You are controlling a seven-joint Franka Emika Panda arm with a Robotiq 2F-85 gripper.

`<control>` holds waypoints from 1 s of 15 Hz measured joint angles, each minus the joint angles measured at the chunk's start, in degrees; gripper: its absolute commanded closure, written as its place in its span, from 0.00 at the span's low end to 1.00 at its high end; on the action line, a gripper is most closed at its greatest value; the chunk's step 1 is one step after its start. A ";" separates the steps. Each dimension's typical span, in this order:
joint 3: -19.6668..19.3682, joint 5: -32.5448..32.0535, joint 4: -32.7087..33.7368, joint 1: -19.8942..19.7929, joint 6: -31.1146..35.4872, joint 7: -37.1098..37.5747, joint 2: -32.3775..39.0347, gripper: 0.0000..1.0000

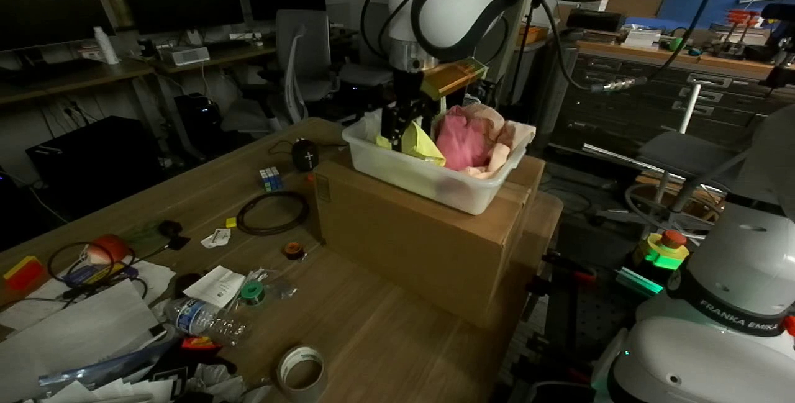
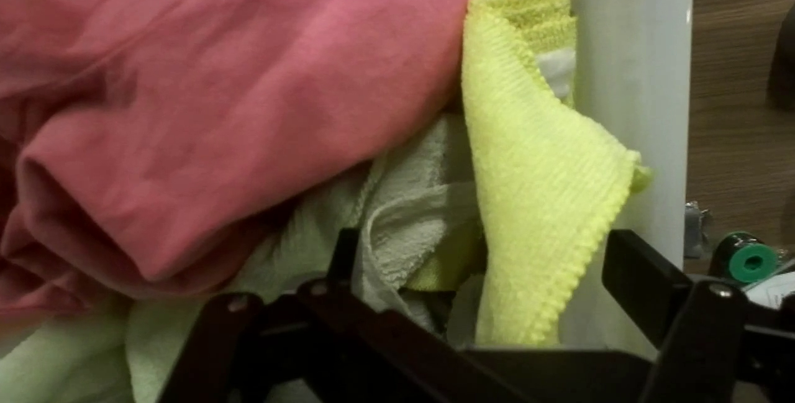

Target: Pick up the clothes from the box and put them on the table

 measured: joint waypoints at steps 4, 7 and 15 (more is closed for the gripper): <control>-0.25 0.00 0.26 0.05 0.04 0.22 1.19 0.00; -0.52 0.00 0.36 0.16 0.12 0.53 1.84 0.27; -0.94 0.00 0.45 0.28 0.87 1.26 1.95 0.86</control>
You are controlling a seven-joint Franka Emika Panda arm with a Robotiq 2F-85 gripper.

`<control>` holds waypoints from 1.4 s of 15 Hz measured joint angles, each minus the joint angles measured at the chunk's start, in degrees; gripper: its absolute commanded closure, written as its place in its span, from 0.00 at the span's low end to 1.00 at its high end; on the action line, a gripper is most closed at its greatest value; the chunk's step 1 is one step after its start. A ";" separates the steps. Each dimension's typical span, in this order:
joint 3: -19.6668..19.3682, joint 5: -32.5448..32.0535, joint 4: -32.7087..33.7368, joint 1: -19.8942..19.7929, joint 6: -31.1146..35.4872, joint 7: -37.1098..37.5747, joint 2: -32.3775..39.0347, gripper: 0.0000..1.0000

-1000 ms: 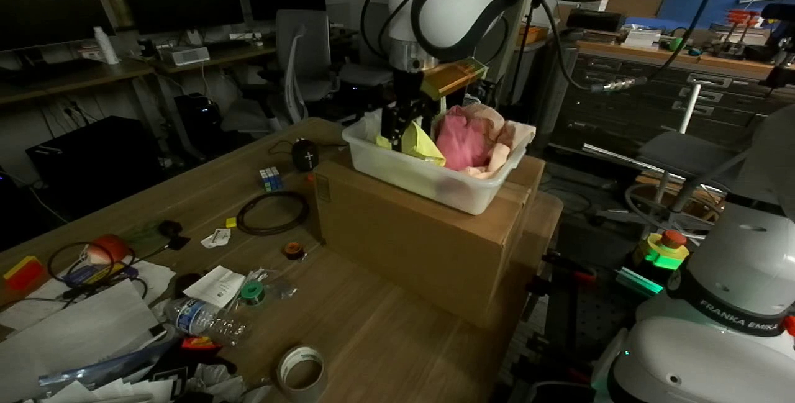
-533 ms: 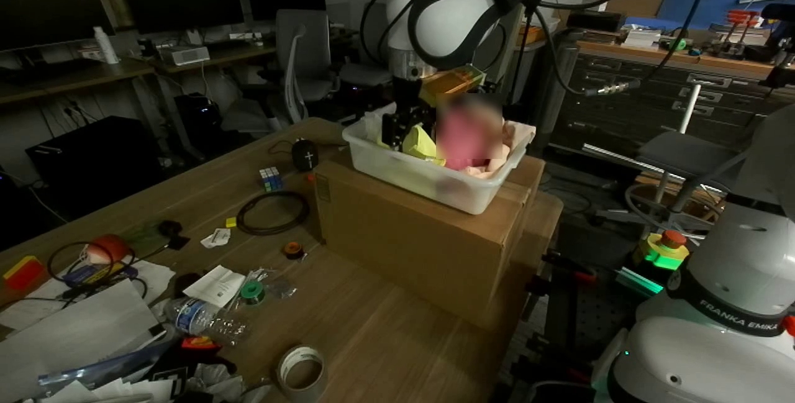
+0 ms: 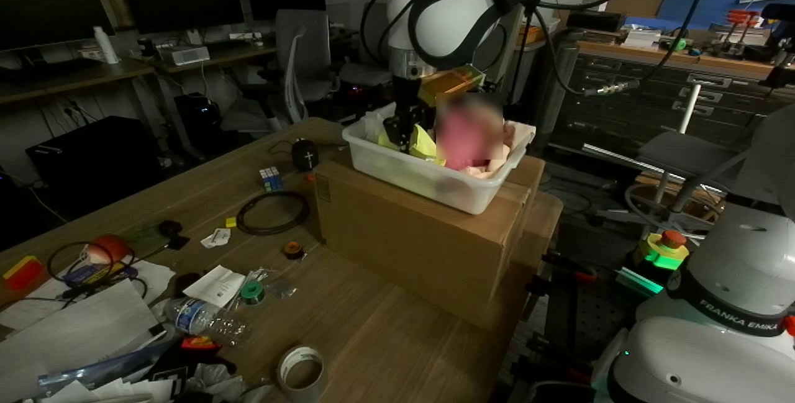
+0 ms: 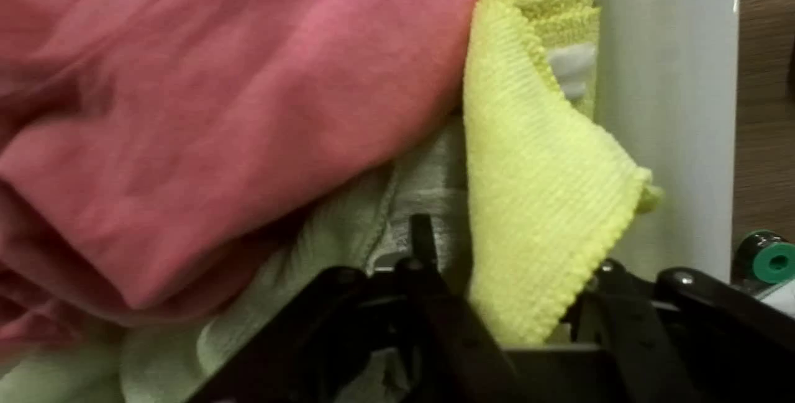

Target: Pick up the clothes from the box and put them on the table

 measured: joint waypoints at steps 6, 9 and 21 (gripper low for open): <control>-0.02 0.00 -0.21 0.10 0.91 2.49 -0.83 0.99; -0.04 0.00 -1.02 0.12 0.97 4.92 -3.63 0.99; 6.32 -2.53 -7.15 -0.98 -1.96 20.29 -34.98 0.99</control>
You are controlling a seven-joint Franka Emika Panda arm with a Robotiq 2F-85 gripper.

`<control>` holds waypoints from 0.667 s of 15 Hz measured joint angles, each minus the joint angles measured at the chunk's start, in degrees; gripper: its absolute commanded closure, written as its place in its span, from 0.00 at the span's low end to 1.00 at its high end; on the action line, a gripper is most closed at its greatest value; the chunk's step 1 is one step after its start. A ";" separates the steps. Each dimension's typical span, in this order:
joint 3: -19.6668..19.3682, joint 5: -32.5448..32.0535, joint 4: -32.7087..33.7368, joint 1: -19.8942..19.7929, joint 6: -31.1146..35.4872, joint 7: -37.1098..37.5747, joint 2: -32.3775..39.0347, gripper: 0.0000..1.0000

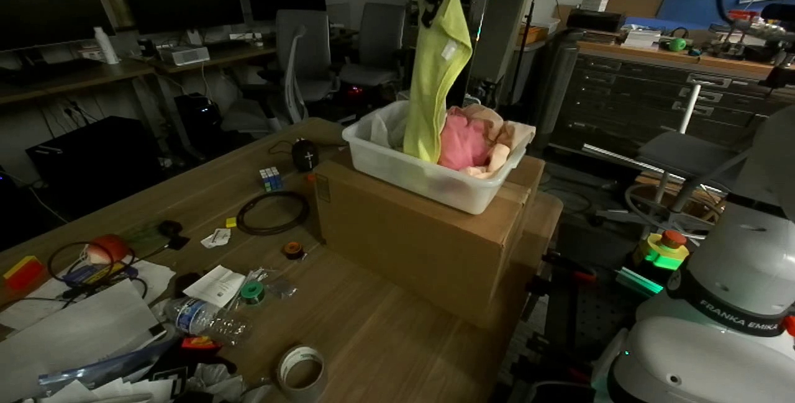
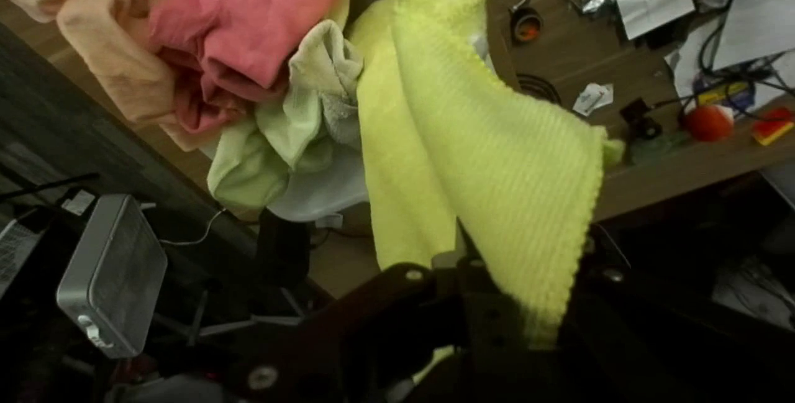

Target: Pick up the clothes from the box and put them on the table

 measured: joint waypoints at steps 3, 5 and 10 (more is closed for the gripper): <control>2.41 0.01 0.42 -0.37 -1.08 2.59 -4.94 0.99; 3.79 0.01 0.94 -0.55 -1.78 3.82 -7.09 0.99; 7.85 0.86 3.15 0.74 -5.40 2.31 -8.36 0.99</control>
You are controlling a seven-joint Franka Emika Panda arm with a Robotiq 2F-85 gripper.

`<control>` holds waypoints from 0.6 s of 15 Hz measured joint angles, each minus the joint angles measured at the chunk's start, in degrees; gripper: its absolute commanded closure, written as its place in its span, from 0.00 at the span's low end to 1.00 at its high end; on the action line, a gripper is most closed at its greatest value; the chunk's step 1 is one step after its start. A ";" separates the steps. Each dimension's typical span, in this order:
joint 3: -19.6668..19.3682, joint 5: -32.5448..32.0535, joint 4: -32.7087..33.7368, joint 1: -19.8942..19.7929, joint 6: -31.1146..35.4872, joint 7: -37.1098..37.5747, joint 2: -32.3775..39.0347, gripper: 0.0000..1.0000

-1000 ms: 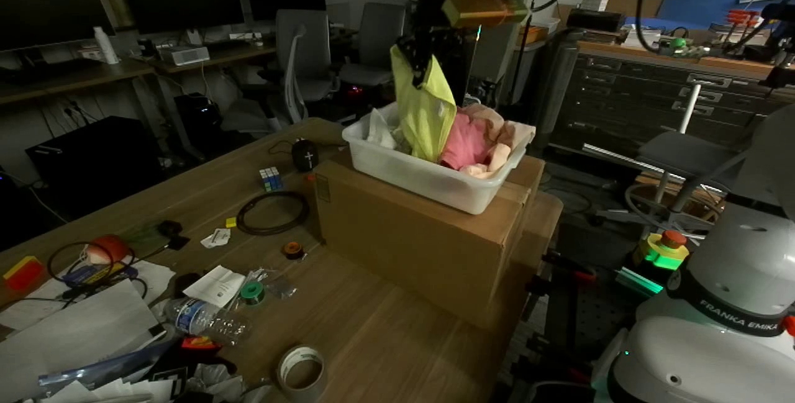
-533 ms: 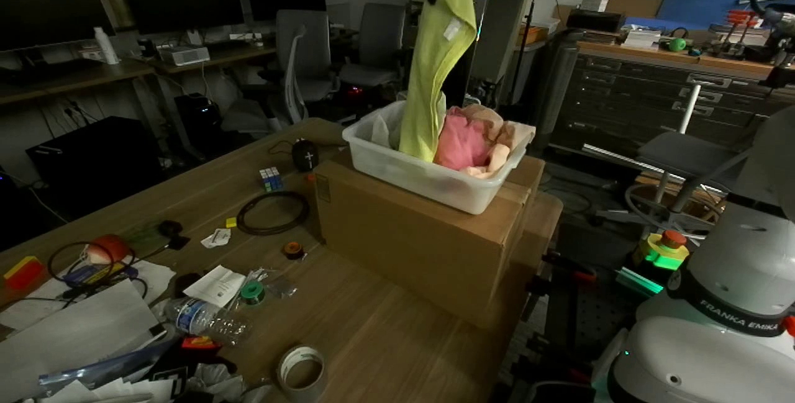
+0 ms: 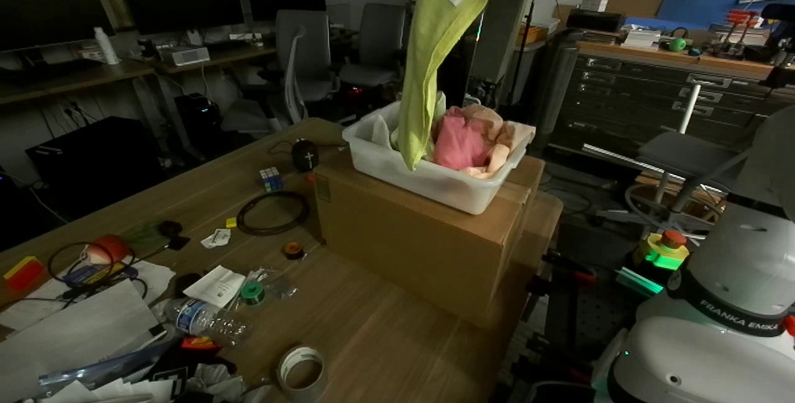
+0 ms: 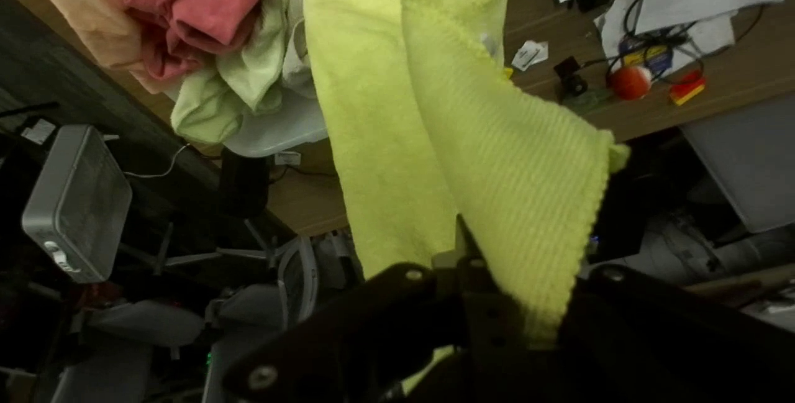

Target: Pick up the clothes from the box and put them on the table

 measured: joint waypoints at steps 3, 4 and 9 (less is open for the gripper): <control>3.05 3.31 2.52 4.36 -3.49 -3.24 2.06 0.99; 4.14 4.27 3.55 5.74 -4.29 -4.03 3.18 0.99; 7.90 6.53 9.58 10.97 -5.77 -9.73 11.62 0.99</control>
